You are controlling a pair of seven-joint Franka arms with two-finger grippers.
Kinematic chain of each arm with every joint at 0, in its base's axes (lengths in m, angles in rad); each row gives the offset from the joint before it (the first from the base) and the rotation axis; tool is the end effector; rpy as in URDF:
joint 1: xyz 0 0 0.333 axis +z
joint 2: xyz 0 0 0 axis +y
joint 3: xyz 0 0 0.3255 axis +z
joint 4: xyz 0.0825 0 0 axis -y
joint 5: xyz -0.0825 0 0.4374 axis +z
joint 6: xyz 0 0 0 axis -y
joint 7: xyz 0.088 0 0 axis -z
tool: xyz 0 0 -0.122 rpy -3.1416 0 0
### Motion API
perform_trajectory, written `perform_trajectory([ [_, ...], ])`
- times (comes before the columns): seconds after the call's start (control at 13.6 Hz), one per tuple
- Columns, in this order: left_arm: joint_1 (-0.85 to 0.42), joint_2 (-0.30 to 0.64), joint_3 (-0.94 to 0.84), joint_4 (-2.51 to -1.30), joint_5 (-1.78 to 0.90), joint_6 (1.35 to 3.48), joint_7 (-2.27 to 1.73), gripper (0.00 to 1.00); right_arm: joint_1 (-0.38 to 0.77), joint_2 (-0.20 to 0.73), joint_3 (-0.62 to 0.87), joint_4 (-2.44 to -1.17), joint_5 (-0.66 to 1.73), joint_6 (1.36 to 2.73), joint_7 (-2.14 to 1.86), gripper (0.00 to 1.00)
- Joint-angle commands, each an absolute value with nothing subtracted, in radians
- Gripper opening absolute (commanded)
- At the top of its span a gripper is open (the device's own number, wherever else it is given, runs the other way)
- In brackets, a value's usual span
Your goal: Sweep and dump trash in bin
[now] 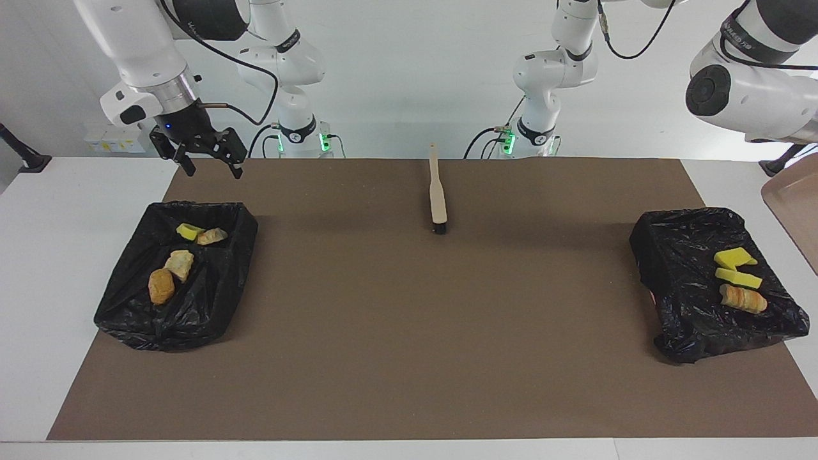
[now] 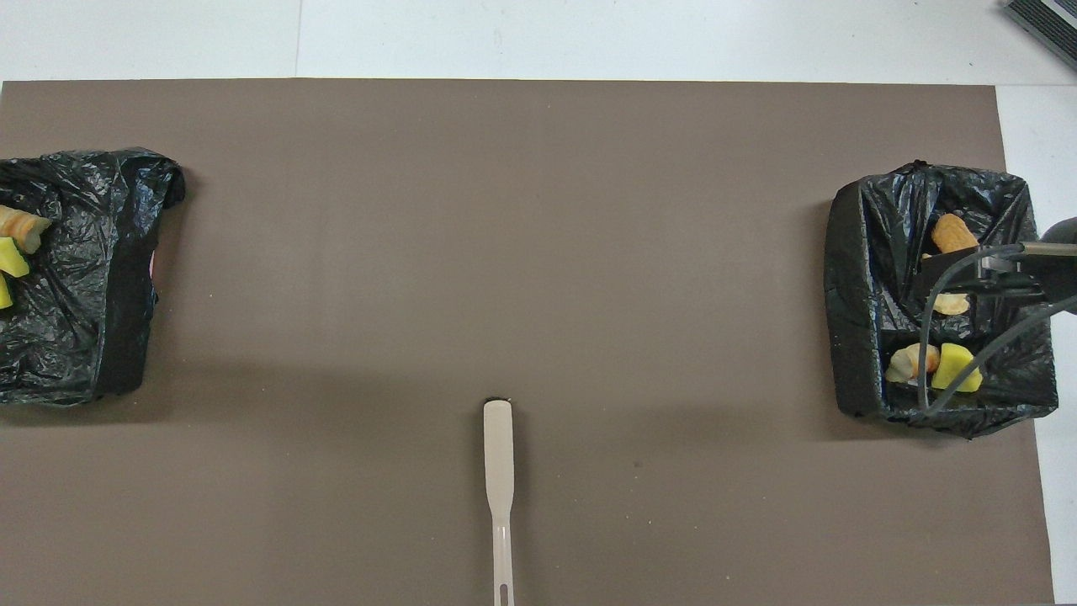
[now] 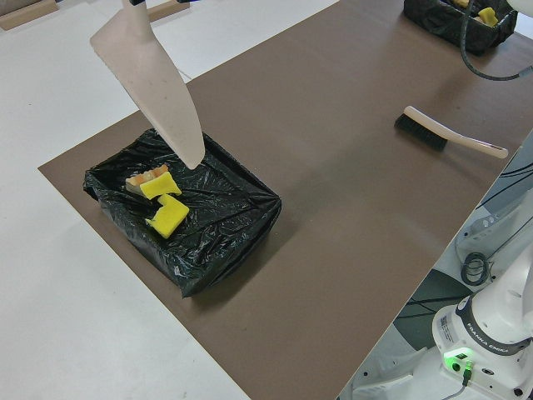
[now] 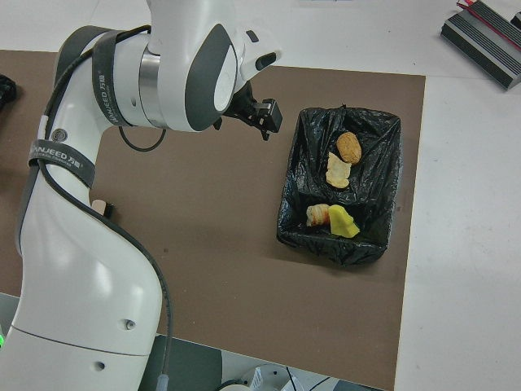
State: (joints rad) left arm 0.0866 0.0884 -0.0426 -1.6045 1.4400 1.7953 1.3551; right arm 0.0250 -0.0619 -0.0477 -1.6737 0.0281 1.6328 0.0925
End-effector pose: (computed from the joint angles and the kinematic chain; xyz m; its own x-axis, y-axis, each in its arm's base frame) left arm 0.6606 0.1290 0.6516 0.0978 -0.1742 -0.9798 -0.9818 0.1440 -0.1236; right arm 0.5931 -0.0110 0.6074 0.9930 -0.1166 0.0179 -0.1160 -0.9927 -0.0328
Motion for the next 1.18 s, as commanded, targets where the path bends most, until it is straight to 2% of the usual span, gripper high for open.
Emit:
perform_trajectory([
  [0.0,0.094,0.064,-0.038,-1.623,1.436,1.815,1.358,0.00,0.021,-0.077,-0.046,-1.689,0.041,1.646,0.067,1.00],
  [0.74,0.110,0.061,-0.040,-1.643,1.056,1.796,1.364,0.00,0.021,-0.077,-0.046,-1.687,0.041,1.646,0.066,1.00],
  [1.1,0.060,0.049,-0.051,-1.667,0.843,1.691,1.339,0.00,0.021,-0.077,-0.046,-1.689,0.041,1.646,0.066,1.00],
])
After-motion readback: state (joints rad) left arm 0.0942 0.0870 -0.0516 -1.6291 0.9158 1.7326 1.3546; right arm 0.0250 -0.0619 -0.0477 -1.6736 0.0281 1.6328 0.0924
